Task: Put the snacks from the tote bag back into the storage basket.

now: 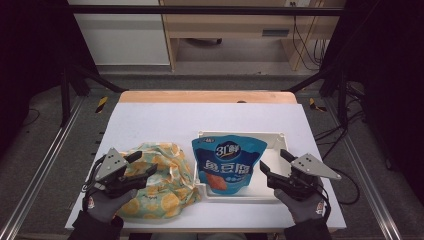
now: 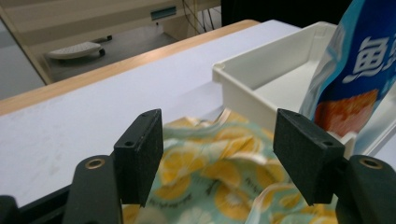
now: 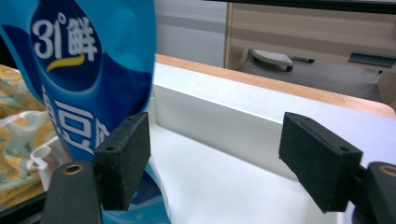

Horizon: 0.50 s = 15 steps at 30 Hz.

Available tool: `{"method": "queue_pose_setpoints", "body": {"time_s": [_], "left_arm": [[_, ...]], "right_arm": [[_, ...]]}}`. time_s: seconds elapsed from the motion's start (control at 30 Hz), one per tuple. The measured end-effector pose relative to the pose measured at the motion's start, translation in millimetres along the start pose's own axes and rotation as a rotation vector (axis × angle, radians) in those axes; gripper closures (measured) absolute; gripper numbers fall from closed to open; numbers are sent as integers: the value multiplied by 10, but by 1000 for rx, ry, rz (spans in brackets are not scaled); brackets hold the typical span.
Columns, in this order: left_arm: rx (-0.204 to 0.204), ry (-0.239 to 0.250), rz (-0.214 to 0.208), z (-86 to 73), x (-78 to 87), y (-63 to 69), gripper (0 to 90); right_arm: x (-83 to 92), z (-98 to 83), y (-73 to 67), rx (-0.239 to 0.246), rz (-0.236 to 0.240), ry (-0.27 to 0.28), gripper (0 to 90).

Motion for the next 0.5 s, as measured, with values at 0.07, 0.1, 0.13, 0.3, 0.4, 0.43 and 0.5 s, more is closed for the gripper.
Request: {"method": "queue_pose_setpoints", "body": {"time_s": [0.07,0.1,0.13,0.3,0.4,0.43,0.5], "left_arm": [[19,-8,10,-79,6,-59,330],[33,-9,14,-120,10,-91,330],[38,-9,16,-143,13,-110,328],[63,-15,31,-296,18,-216,325],[64,-12,32,-348,29,-248,325],[67,-12,31,-362,35,-257,325],[70,-15,49,-389,51,-284,329]], "right_arm": [[4,-31,26,-4,-7,-1,237],[3,-48,43,-3,-11,-3,236],[4,-68,61,-5,-16,-5,234],[-15,-149,120,-6,-34,-20,226],[-35,-187,158,-12,-49,-34,231],[-37,-194,169,-11,-52,-37,247],[-38,-206,182,-6,-58,-47,266]]}}
Point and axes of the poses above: each handheld gripper's, and its own axes: x roughly backward along the jaws, z roughly out of its top, y roughly to its right, the point moved 4 cm from there along -x, roughly forward along the jaws, and after that the axes turned 15 degrees about -y, right-handed, at the moved point
